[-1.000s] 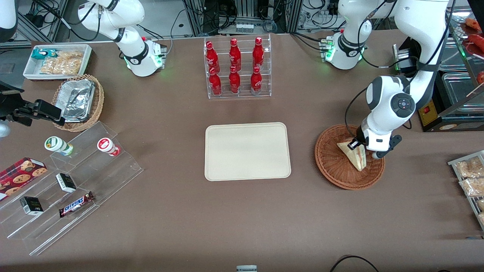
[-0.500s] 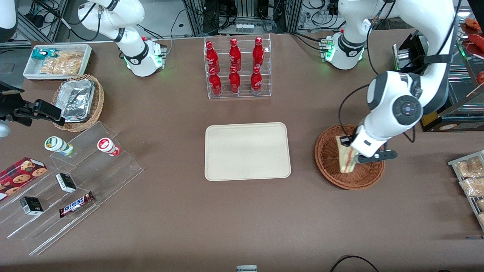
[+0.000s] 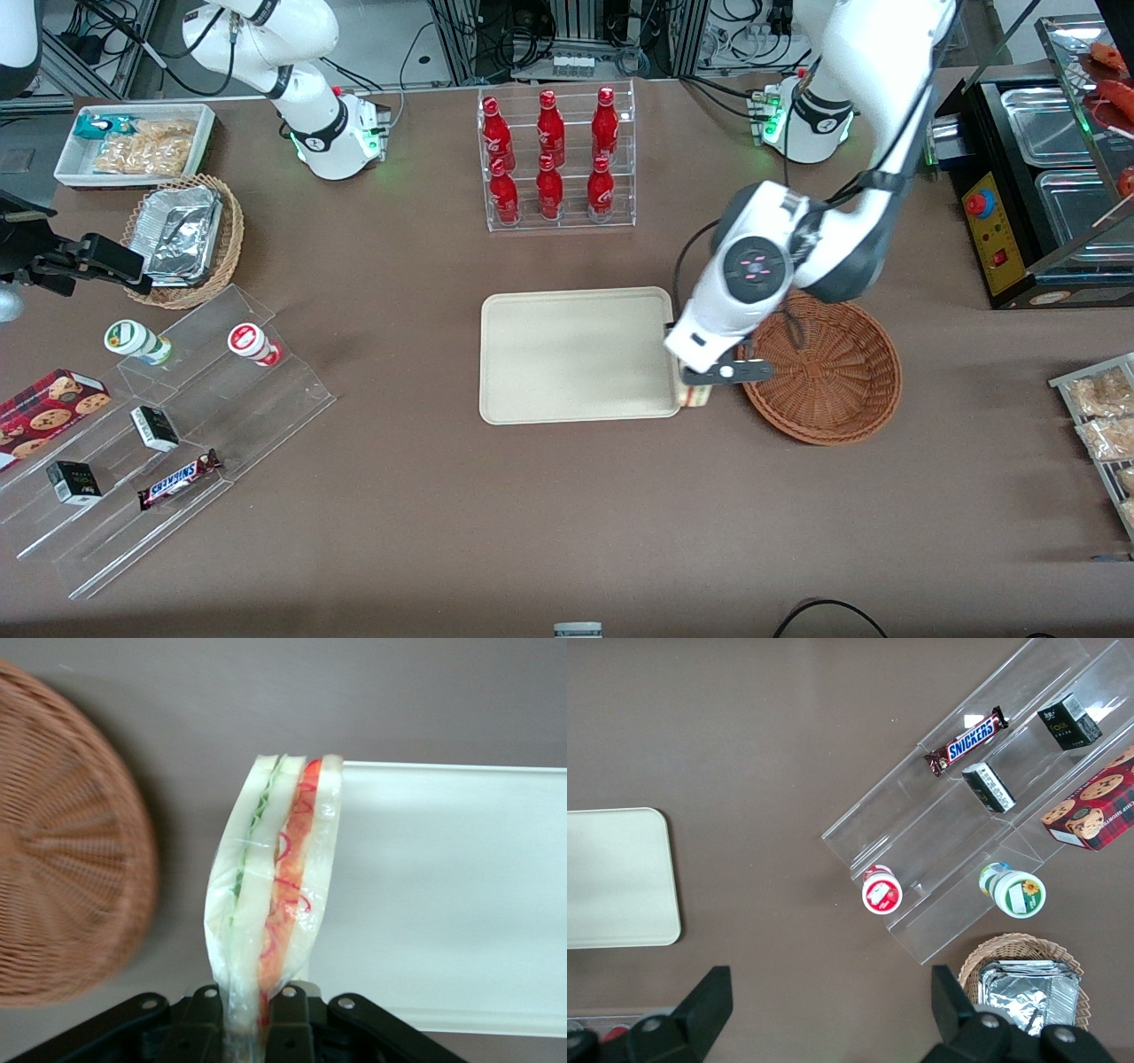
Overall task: Place sandwich from basket to tray
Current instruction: 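Carry the sandwich over the cream tray and lower it onto the tray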
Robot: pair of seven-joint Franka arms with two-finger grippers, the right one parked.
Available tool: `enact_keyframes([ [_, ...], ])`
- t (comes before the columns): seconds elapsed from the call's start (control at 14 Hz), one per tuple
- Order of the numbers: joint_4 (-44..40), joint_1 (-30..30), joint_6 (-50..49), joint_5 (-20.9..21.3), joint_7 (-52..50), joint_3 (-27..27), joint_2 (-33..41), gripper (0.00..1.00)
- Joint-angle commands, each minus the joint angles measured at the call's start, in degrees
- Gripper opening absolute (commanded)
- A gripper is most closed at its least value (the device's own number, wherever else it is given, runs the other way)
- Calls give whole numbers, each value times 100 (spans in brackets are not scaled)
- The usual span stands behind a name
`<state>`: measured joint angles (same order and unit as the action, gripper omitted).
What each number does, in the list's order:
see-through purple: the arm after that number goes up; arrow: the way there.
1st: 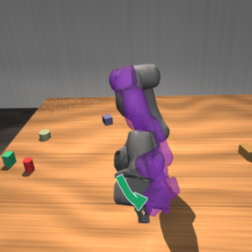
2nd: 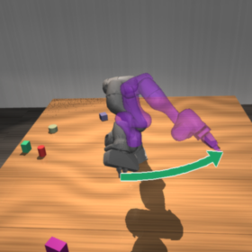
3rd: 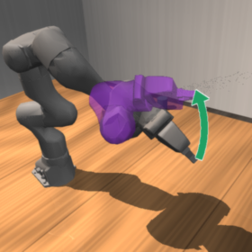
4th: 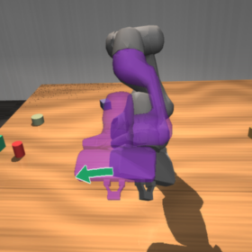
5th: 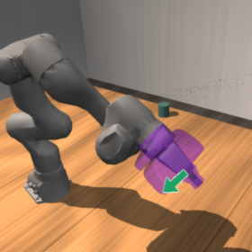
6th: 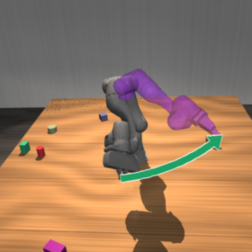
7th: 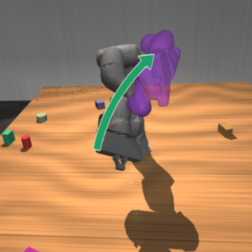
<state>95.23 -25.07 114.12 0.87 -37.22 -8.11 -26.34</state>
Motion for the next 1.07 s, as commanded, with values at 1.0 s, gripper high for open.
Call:
enact_keyframes([
  [1.0,-2501,-1615,-302,564,-2342,-24,-2183,0],
])
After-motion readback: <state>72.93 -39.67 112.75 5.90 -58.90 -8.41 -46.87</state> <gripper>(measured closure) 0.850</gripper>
